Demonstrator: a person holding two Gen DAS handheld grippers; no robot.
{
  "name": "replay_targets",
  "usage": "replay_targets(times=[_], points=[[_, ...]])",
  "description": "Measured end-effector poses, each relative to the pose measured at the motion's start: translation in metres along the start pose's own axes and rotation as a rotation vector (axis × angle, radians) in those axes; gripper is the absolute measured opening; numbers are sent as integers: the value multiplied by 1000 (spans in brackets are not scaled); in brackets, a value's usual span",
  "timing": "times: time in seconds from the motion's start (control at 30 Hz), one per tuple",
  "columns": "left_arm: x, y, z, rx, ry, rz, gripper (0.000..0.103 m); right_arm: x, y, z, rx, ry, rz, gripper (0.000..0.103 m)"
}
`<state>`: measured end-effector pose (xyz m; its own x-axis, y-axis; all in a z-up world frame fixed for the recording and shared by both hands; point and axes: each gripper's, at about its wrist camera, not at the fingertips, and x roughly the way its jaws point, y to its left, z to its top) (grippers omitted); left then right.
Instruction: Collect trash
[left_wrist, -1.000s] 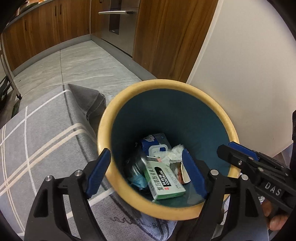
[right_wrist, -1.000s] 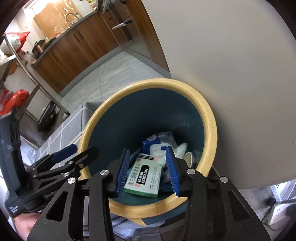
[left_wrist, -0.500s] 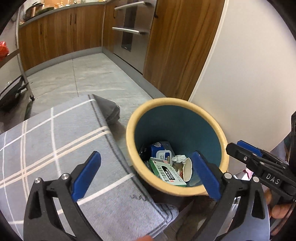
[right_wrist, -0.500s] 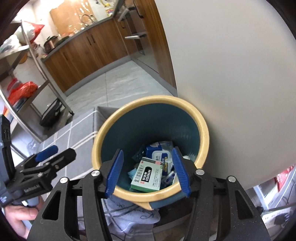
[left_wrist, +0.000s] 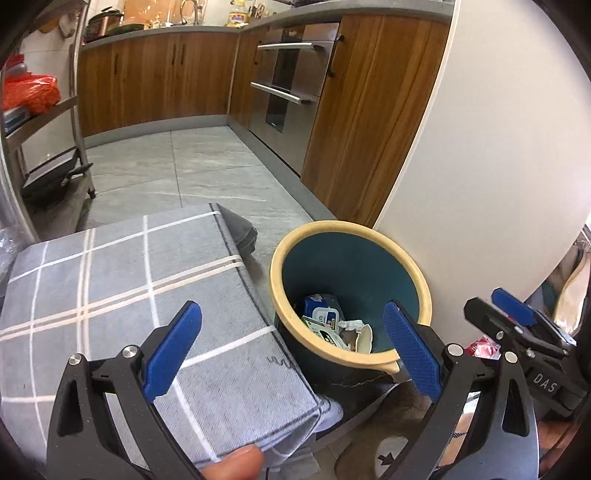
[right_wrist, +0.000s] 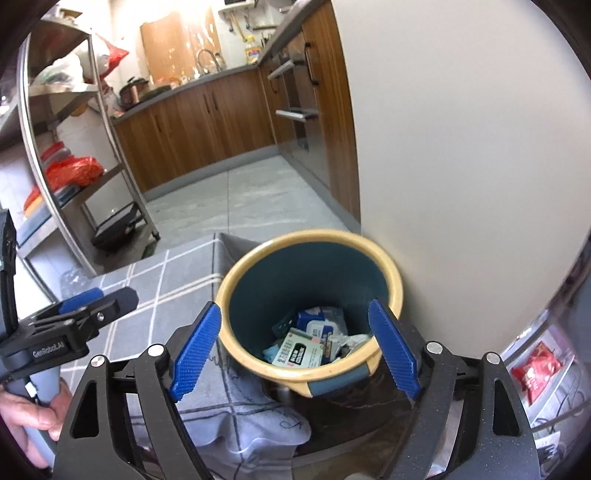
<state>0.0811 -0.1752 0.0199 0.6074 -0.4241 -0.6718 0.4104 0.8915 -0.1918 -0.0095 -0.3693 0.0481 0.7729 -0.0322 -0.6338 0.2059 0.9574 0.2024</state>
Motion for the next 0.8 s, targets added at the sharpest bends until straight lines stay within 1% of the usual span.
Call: replay_targets(times=[0.2, 0.3, 0.43, 0.6, 0.8], points=[[-23, -4, -12, -5, -20, 11, 97, -30, -7, 0, 28, -68, -8, 91], [-30, -6, -16, -12, -31, 14, 97, -40, -10, -1, 30, -92, -10, 93], [-37, -13, -17, 2, -51, 23, 97, -48, -7, -4, 11, -114, -27, 93], [-36, -20, -21, 17, -51, 27, 97, -51, -10, -5, 29, -122, -20, 94], [-31, -25, -22, 31, -43, 33, 97, -47, -13, -5, 53, -113, -10, 94]])
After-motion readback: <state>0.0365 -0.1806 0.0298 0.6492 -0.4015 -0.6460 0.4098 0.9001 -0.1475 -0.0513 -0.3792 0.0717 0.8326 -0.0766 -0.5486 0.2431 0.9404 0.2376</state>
